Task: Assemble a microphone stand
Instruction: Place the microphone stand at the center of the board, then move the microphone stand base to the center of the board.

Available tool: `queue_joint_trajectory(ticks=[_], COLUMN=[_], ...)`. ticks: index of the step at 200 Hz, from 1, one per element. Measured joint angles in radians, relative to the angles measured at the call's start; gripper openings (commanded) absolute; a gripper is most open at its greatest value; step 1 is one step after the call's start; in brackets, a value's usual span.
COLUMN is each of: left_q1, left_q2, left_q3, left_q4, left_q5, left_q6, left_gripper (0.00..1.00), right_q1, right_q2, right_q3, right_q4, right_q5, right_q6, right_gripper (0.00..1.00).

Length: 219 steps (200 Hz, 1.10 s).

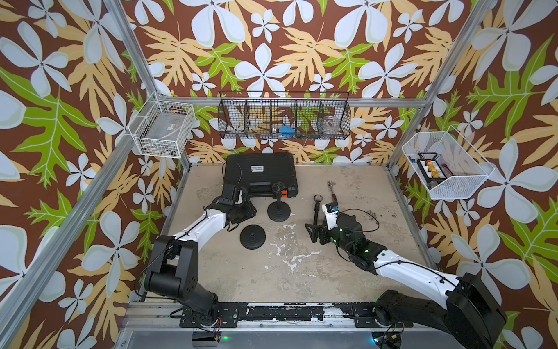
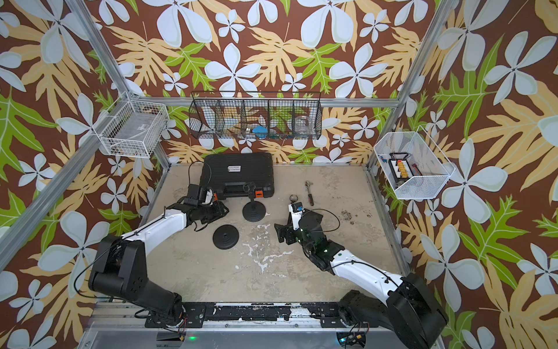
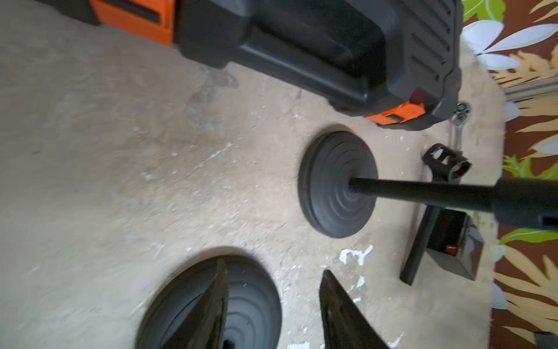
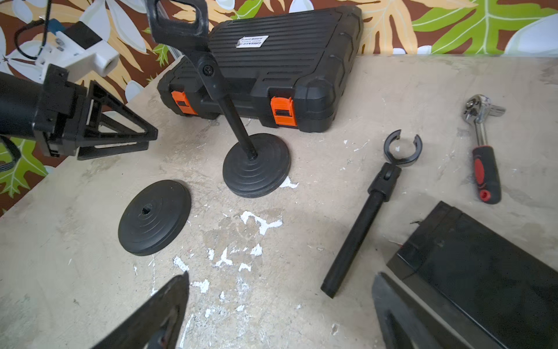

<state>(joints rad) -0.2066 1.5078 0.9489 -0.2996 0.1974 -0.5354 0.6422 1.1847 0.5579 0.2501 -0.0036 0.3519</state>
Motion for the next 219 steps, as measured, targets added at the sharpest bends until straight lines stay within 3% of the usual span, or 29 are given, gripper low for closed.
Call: queue_joint_trajectory(ticks=[67, 107, 219], left_q1=[-0.025, -0.084, -0.133], left_q2=[-0.107, -0.067, 0.028], left_q3=[-0.071, -0.071, -0.059], left_q4=[-0.152, -0.161, -0.188], left_q5=[-0.173, -0.222, -0.274], left_q6=[0.077, 0.098, 0.114], left_gripper=[0.61, 0.61, 0.6], right_q1=[-0.003, -0.007, -0.04], right_q2=[-0.005, 0.007, -0.027], right_q3=[0.02, 0.015, -0.012], right_q4=[-0.06, -0.054, -0.043], right_q5=[-0.023, -0.048, -0.101], right_q6=[-0.027, -0.027, -0.038], right_gripper=[1.0, 1.0, 1.0])
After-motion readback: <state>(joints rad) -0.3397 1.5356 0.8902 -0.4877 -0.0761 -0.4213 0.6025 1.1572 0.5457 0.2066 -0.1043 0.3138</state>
